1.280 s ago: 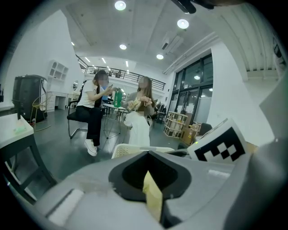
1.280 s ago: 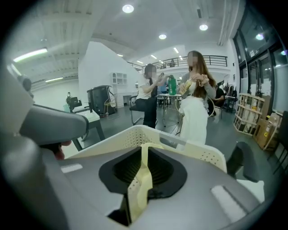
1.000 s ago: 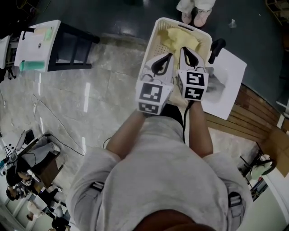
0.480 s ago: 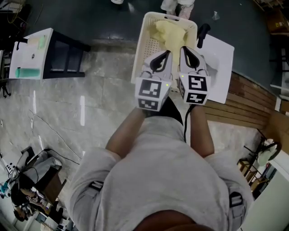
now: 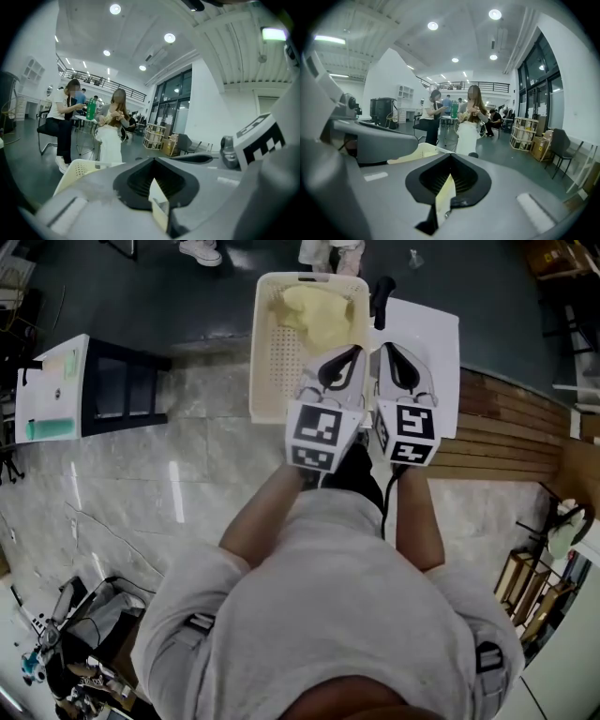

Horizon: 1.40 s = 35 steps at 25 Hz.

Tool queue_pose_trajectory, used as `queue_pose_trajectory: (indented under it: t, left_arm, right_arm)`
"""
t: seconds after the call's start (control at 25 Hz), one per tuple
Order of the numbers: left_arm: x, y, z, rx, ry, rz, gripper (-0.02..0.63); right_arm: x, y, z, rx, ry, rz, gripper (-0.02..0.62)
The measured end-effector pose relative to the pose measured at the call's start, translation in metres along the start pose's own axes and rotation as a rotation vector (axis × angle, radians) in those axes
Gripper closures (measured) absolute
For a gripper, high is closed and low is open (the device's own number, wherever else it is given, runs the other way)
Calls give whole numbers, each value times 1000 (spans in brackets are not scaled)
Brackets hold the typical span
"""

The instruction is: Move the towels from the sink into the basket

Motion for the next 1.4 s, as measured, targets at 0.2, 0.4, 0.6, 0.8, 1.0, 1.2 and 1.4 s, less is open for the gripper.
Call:
queue_pose_trajectory:
  t: [0.2,0.4,0.6,0.8,1.0,1.2,1.4]
  left_arm:
    - [28,-25,-9,-1,22,-15,586]
    - [62,-57,-14,23,37,-26,586]
    - [94,-90,-27,44,75,-26,586]
    - [122,-125,-48,60,115,-26,586]
    - [149,-135,-92,55,222,13,586]
    - [162,-138,-125,41,316,60,586]
    - [175,-136,-162,59,409,95,586]
  right_arm:
    - [-7,-40,-8,17,-3,-21,589]
    - [-16,-89,-18,40,2,-42,589]
    - [-27,-136,-33,47,10,-59,589]
    - [-35,-181,-57,80,34,-51,589]
    - [-29,-205,-91,113,66,0,589]
    - [-22,-221,-115,142,71,75,589]
    - [-19,-230,-146,181,104,110,589]
Point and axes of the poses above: the fingertips, and each gripper's own axes: x forward along the fingers, y to its left, z out of its top, the point moved 7 cm from there along -x, backward along the fingers, and after that the axes turned 8 degrees about -y, right-handed, at the moved point
